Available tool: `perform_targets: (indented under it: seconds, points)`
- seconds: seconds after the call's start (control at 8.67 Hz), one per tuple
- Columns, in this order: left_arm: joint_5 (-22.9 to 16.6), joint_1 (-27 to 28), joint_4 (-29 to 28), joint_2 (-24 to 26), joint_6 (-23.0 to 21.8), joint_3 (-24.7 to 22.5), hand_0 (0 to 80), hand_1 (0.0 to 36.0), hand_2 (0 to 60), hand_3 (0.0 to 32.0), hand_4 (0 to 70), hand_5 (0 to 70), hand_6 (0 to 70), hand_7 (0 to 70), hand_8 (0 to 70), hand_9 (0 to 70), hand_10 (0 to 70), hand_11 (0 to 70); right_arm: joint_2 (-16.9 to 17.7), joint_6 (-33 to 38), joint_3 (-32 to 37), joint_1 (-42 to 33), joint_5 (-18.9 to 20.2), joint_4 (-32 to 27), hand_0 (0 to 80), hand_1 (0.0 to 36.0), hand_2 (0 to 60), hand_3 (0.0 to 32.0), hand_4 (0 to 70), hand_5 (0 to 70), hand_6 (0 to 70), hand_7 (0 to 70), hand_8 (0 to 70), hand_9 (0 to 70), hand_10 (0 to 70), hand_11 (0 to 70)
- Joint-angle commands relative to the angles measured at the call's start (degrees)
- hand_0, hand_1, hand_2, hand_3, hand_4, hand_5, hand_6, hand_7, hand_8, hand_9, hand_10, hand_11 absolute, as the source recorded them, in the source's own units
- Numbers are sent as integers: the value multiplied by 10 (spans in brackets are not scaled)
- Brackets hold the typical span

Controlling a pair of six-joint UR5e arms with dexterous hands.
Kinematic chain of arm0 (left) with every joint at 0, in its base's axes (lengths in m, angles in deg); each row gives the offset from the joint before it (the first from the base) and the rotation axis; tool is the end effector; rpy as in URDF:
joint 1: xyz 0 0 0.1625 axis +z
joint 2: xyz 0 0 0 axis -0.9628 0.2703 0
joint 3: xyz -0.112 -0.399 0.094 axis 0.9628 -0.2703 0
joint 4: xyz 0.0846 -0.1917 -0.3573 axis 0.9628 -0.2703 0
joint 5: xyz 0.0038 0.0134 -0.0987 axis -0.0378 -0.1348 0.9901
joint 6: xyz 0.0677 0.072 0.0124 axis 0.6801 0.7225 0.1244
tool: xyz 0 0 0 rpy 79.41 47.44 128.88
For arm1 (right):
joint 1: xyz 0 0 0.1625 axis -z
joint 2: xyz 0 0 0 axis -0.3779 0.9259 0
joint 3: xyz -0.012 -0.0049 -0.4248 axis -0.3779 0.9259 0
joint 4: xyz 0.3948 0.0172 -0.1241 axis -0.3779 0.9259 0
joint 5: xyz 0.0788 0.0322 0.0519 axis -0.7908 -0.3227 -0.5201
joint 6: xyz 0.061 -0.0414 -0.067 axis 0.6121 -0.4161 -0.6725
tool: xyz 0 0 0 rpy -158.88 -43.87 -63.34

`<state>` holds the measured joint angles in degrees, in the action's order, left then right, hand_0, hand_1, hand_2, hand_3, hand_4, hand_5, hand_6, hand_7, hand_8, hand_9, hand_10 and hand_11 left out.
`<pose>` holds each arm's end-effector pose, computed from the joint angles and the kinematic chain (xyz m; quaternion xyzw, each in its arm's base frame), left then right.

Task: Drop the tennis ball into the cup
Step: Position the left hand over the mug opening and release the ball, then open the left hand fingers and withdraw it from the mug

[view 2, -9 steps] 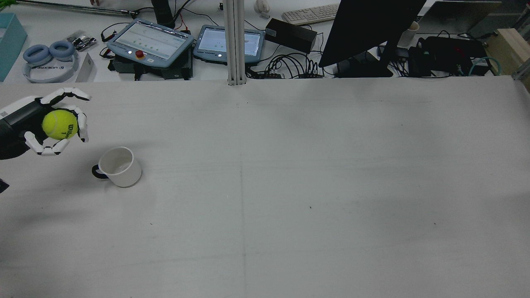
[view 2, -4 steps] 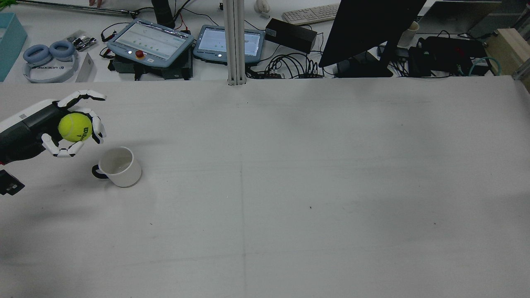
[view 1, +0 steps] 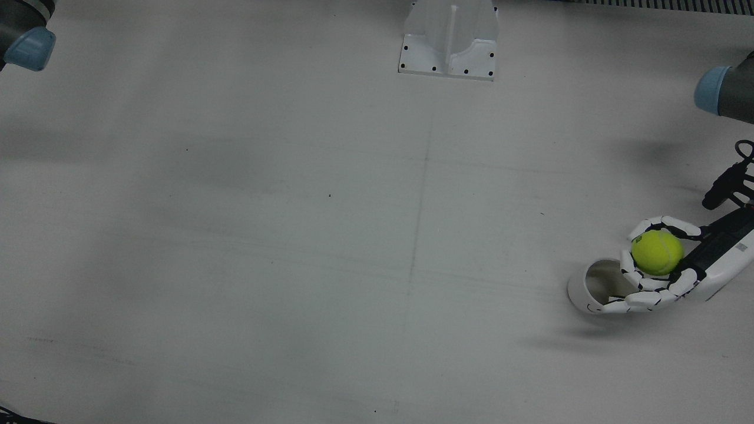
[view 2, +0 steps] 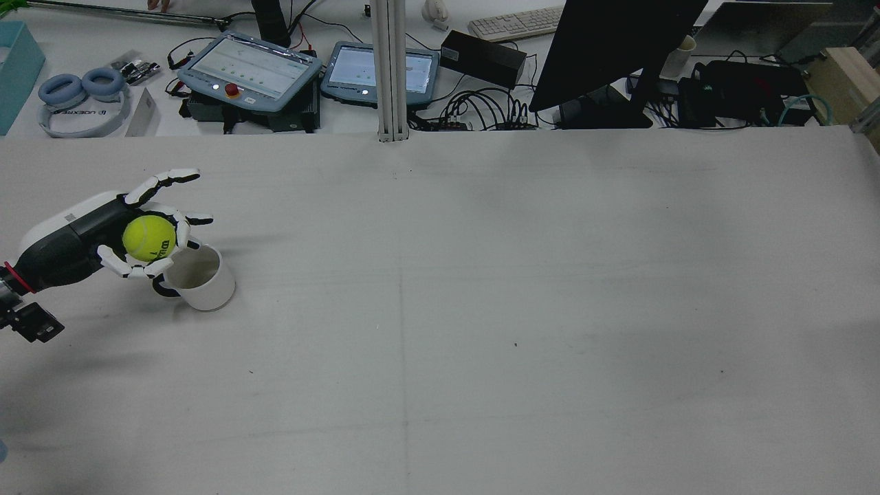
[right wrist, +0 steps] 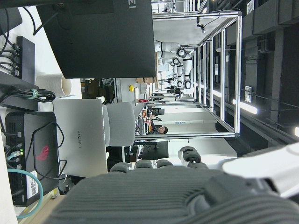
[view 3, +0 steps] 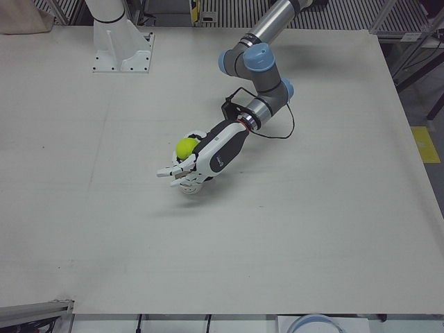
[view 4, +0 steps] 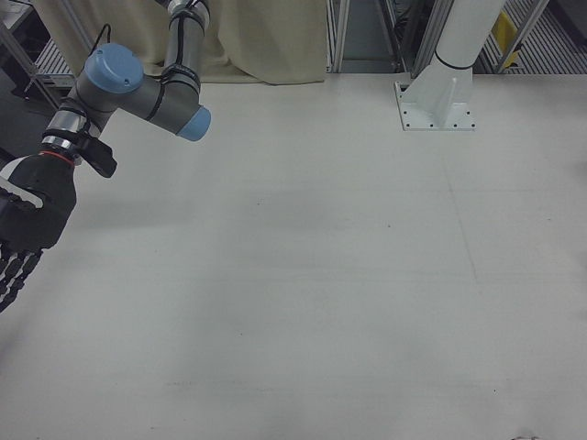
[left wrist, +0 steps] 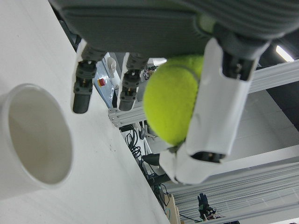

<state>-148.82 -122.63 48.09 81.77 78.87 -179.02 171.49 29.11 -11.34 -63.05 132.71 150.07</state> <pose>0.2574 -0.4995 0.5328 -0.0881 0.8368 -0.4609 0.2821 0.1054 -0.5345 0.6887 -0.0058 0.6510 -0.7572 0.0540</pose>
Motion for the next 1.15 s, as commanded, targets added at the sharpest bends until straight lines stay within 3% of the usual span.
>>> perform_targets:
  seconds: [0.0,0.12,0.23,0.35,0.46,0.58,0.69,0.81,1.04]
  points:
    - [-4,2,3,13,-11,10,764,360,457,320,0,211,314,205,254,121,160,263,0,0,0,0,0,0,0,0,0,0,0,0,0,0,0,0,0,0]
    - [-3,2,11,18,-17,11,766,359,433,320,0,187,195,229,229,122,159,261,0,0,0,0,0,0,0,0,0,0,0,0,0,0,0,0,0,0]
    - [-2,2,12,19,-18,15,730,358,462,320,0,230,427,183,270,108,160,261,0,0,0,0,0,0,0,0,0,0,0,0,0,0,0,0,0,0]
    - [-2,2,11,18,-21,19,702,359,439,320,0,205,311,204,245,109,159,259,0,0,0,0,0,0,0,0,0,0,0,0,0,0,0,0,0,0]
    - [-2,1,10,15,-21,21,641,339,440,320,0,222,421,170,263,98,155,252,0,0,0,0,0,0,0,0,0,0,0,0,0,0,0,0,0,0]
    - [-2,0,9,13,-22,22,582,296,388,320,0,191,334,164,236,85,131,214,0,0,0,0,0,0,0,0,0,0,0,0,0,0,0,0,0,0]
    - [-2,-9,8,13,-32,20,546,257,392,320,0,204,444,127,255,75,117,190,0,0,-1,0,0,0,0,0,0,0,0,0,0,0,0,0,0,0]
    - [-2,-51,14,12,-78,18,549,266,385,320,0,192,369,142,243,81,125,202,0,0,-1,0,0,0,0,0,0,0,0,0,0,0,0,0,0,0]
    - [-8,-173,22,8,-130,12,599,310,434,320,0,220,453,145,268,93,134,219,0,0,-1,0,0,0,0,0,0,0,0,0,0,0,0,0,0,0]
